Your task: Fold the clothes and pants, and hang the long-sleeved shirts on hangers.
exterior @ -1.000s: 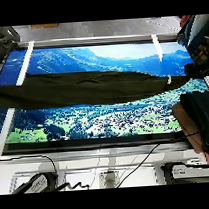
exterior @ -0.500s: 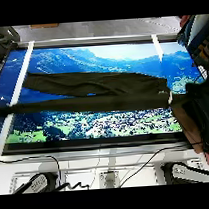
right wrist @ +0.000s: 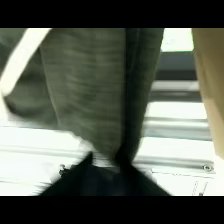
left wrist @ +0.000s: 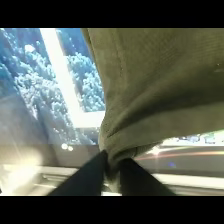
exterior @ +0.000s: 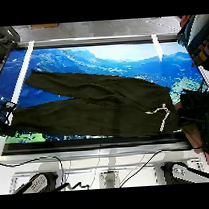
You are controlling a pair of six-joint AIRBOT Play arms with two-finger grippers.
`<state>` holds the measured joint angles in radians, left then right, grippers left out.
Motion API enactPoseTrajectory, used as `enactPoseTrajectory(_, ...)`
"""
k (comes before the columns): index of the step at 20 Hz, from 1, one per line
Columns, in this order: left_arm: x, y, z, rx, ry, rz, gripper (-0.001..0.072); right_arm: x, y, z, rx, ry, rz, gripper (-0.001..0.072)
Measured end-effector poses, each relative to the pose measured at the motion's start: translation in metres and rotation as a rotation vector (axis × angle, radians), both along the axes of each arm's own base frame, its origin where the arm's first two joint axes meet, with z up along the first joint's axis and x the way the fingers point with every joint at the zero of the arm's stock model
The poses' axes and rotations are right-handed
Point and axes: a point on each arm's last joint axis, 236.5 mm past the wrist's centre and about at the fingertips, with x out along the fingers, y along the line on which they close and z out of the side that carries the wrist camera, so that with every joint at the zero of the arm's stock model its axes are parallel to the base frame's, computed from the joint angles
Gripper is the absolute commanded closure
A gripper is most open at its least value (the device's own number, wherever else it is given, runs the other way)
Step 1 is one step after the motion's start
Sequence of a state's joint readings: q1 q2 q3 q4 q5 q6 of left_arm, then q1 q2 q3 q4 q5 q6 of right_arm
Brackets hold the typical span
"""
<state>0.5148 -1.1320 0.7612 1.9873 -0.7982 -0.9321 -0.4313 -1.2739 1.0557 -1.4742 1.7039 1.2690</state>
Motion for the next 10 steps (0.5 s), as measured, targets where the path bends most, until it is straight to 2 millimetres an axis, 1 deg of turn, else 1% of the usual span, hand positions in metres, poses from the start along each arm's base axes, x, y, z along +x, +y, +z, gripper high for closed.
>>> enactPoseTrajectory(1, -0.002, 0.001, 0.000, 0.009, 0.015, -0.009, 0.0059, -0.001, 0.001, -0.001, 0.003, 0.003, 0.001, 0.0011)
enactPoseTrajectory(4, -0.007, 0.011, 0.004, 0.058, 0.046, -0.030, 0.0073, -0.004, 0.002, -0.002, 0.010, 0.012, 0.004, 0.0015)
enactPoseTrajectory(5, -0.009, 0.016, 0.007, 0.073, 0.045, -0.017, 0.0150, -0.004, 0.002, -0.002, 0.010, 0.014, 0.005, 0.0015)
enactPoseTrajectory(6, -0.010, 0.022, 0.010, 0.089, 0.039, 0.002, 0.0268, -0.005, 0.003, -0.002, 0.011, 0.014, 0.005, 0.0016)
enactPoseTrajectory(7, -0.011, 0.028, 0.015, 0.107, 0.030, 0.023, 0.0290, -0.005, 0.003, -0.003, 0.012, 0.015, 0.005, 0.0016)
enactPoseTrajectory(10, -0.012, 0.050, 0.037, 0.158, -0.035, 0.126, 0.0316, -0.005, 0.003, -0.003, 0.013, 0.016, 0.005, 0.0022)
